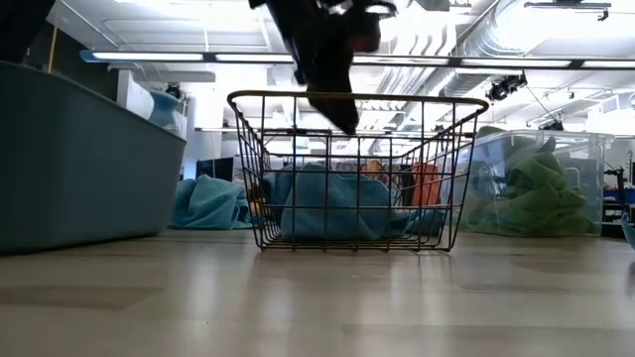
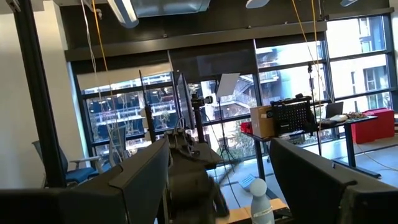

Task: Sort microfiber towel by color & place in baskets
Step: Put the blue towel into the wire basket

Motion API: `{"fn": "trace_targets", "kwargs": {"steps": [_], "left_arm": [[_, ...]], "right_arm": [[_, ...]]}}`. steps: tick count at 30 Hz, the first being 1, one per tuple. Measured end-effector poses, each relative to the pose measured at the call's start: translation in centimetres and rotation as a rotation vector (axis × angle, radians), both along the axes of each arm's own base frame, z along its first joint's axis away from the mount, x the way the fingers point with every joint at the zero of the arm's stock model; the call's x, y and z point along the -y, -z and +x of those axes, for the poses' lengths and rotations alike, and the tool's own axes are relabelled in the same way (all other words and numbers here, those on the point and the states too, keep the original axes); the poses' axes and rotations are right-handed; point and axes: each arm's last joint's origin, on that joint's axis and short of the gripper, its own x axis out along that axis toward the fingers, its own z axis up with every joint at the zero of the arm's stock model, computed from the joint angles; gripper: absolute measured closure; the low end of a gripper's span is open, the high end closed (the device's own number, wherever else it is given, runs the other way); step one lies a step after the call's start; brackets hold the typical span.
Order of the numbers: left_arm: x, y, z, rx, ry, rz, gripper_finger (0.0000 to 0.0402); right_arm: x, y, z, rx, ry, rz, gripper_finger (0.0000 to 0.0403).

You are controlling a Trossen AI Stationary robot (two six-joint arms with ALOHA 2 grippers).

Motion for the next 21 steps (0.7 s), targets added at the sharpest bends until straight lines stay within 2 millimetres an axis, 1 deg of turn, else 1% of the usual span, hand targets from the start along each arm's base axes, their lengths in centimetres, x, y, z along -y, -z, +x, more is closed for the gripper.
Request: {"fn": "trace_targets", "kwargs": {"steps": [6, 12, 17, 21], "left_arm": [[0.1, -4.5, -2.1, 0.114, 0.022, 0.019, 0.0142], [0.2, -9.1, -5.0, 0.23, 0.072, 0.062, 0.0142], [0.2, -12.4, -7.9, 0.307, 0.073, 0.088, 0.0142], [0.2, -14.3, -10.1, 0.349, 0.051, 0.086, 0.0142]], "right_arm": [[0.0, 0.0, 0.0, 0.0, 0.003, -0.002, 0.0126], [0.0, 0.0, 0.0, 0.0, 0.004, -0.001, 0.0126], [0.0, 0.0, 0.0, 0.0, 0.003, 0.0, 0.0126], [0.0, 0.0, 0.0, -0.004, 0.003, 0.0, 0.0126]]}}
